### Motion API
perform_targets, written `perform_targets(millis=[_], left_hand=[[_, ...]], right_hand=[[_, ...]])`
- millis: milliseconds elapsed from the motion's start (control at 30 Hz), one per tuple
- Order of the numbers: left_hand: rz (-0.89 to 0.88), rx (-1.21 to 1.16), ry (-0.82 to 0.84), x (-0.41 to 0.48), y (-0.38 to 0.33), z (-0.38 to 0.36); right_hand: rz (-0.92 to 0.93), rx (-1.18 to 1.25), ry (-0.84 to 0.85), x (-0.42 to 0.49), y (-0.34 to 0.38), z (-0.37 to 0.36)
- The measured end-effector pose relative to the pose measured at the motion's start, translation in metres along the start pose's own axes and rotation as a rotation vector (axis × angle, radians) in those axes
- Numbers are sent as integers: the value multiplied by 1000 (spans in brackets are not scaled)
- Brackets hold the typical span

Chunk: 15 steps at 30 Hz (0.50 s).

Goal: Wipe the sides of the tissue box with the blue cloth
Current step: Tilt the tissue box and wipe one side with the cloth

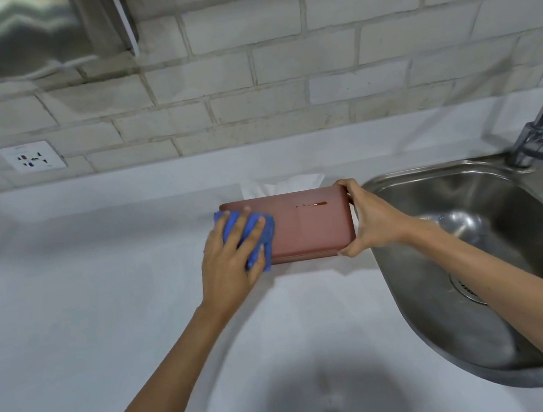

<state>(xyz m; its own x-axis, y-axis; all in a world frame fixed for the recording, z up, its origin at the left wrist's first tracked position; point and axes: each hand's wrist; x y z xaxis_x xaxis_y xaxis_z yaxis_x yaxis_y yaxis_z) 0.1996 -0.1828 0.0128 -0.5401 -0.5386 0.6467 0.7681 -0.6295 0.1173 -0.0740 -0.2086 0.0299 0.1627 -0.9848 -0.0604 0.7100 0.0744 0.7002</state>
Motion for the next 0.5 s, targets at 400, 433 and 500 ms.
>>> perform_targets(millis=[400,433,500], left_hand=[[-151,-44,44,-4,-7,-2],[-79,-21,8,5,-4,-2],[53,-18,-25,30,-8,-4]], right_hand=[[0,20,11,3,-1,0],[-4,33,15,3,-1,0],[-3,42,13,3,-2,-1]])
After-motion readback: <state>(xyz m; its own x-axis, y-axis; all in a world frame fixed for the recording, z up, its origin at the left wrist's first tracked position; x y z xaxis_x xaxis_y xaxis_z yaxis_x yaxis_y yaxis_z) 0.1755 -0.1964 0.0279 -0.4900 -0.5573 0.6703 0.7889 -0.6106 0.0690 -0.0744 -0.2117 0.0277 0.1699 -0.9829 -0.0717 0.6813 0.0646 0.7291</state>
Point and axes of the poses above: each hand's wrist, its own x-axis towards the middle knuckle, its own z-axis out of the back of the hand, y = z × x, and after that the axes turned 9 degrees about -z, right-handed
